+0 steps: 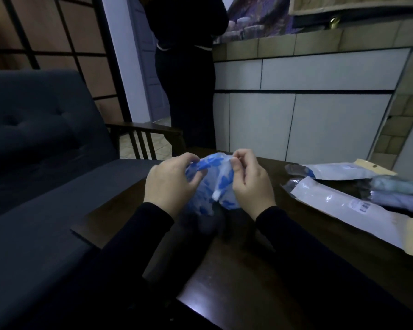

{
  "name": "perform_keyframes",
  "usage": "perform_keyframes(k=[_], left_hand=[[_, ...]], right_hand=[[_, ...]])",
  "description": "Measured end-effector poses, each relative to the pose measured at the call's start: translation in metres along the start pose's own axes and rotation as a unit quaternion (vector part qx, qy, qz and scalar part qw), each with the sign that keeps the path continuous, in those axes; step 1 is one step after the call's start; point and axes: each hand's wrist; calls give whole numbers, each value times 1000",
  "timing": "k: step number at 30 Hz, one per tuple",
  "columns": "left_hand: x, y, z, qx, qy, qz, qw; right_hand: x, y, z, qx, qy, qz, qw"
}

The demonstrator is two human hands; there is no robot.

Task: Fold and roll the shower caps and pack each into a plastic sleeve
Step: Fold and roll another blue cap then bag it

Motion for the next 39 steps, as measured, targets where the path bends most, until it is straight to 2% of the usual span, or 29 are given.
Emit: perform_keyframes(k=[3, 5, 7, 9, 11, 15, 17, 20, 23, 26, 29, 32, 34, 37, 39], left_hand=[[-13, 5, 5, 41, -40, 9, 998], [-22, 8, 8, 54, -106, 9, 993], [-31, 9, 10, 42, -180, 6, 983], [-42, 11, 13, 44, -264, 2, 964], [-54, 12, 15, 78, -373, -21, 924], [-85, 8, 19, 201, -546, -82, 809], [-91, 4, 27, 280, -580, -64, 763], [-94, -8, 40, 378, -601, -43, 702], [-105, -17, 45, 351, -583, -69, 729], [-108, -17, 49, 327, -595, -129, 723], [-97, -11, 50, 350, -567, -181, 723], [-80, -5, 51, 421, -523, -216, 709], [-74, -5, 53, 466, -460, -189, 732], [-78, -9, 57, 471, -395, -122, 779], [-82, -10, 57, 474, -387, -69, 788]], right_hand=[[-6, 2, -25, -54, 19, 41, 998], [-7, 3, -43, -79, 74, 73, 991], [-6, 4, -63, -62, 149, 130, 978], [-2, 5, -86, -24, 256, 214, 942], [-3, 2, -112, 26, 333, 285, 898], [-8, -12, -158, 114, 379, 360, 845], [-11, -20, -176, 108, 416, 412, 803], [-21, -33, -196, 61, 467, 409, 781], [-26, -45, -203, 23, 456, 450, 768], [-30, -47, -206, 8, 429, 486, 761], [-37, -45, -216, -11, 402, 490, 773], [-45, -49, -232, -17, 325, 509, 797], [-46, -52, -236, 26, 247, 503, 828], [-40, -49, -232, 78, 150, 466, 869], [-33, -45, -224, 121, 90, 427, 892]])
Point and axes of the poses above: each hand's wrist, its own y-axis towards the middle knuckle, its own z-axis out of the palm, x = y × z, and after that the axes turned 5 degrees about -z, right-handed
